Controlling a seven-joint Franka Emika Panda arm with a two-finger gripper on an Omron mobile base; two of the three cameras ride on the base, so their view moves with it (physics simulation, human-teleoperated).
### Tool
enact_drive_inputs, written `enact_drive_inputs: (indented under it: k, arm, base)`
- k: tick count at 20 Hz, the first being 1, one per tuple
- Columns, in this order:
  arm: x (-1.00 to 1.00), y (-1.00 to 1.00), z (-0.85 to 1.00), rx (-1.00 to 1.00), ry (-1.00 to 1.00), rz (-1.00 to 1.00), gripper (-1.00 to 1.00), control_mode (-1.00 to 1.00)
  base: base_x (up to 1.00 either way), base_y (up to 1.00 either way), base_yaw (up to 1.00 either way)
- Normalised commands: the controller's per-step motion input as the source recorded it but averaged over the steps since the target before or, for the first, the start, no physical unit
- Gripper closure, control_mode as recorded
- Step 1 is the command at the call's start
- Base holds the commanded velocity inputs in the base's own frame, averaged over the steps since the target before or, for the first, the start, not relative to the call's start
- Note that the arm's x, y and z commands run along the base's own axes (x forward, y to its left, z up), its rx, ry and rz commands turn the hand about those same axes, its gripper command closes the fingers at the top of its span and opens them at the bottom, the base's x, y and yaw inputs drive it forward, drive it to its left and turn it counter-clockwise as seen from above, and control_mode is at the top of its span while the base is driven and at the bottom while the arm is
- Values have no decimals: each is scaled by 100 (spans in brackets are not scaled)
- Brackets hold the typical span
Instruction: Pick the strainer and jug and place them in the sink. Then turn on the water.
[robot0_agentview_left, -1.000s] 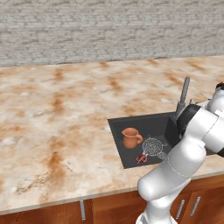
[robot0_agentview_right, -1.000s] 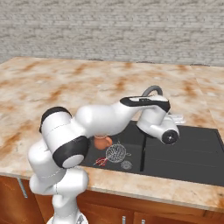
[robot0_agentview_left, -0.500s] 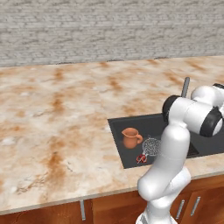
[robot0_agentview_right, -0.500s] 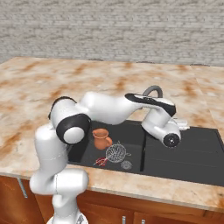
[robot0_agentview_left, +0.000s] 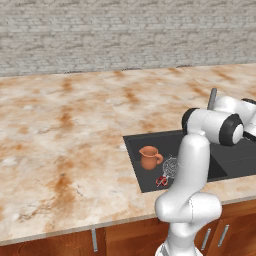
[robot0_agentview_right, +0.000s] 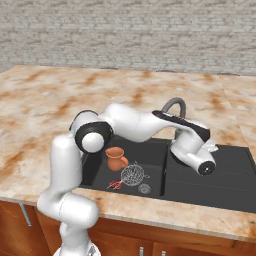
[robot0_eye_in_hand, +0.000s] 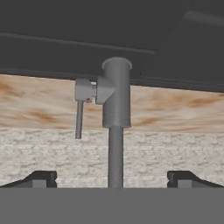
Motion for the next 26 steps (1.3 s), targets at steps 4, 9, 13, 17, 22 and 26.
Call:
enact_drive_inputs:
  k: [4, 9, 13, 17, 22, 26]
  arm:
    - [0, 0, 19, -1, -2, 24, -100, -100]
    - [-2, 0, 47, -8, -21, 21, -100, -100]
    - [20, 17, -2, -7, -15, 16, -100, -100]
    - [21, 21, -28, 0, 0, 6, -100, -100]
    - [35, 18, -3, 0, 0, 1, -100, -100]
    - [41, 18, 1, 0, 0, -2, -100, -100]
  base:
    - [0, 0, 0]
    - [0, 0, 0]
    - [0, 0, 0]
    - [0, 0, 0]
    - [0, 0, 0]
    - [0, 0, 0]
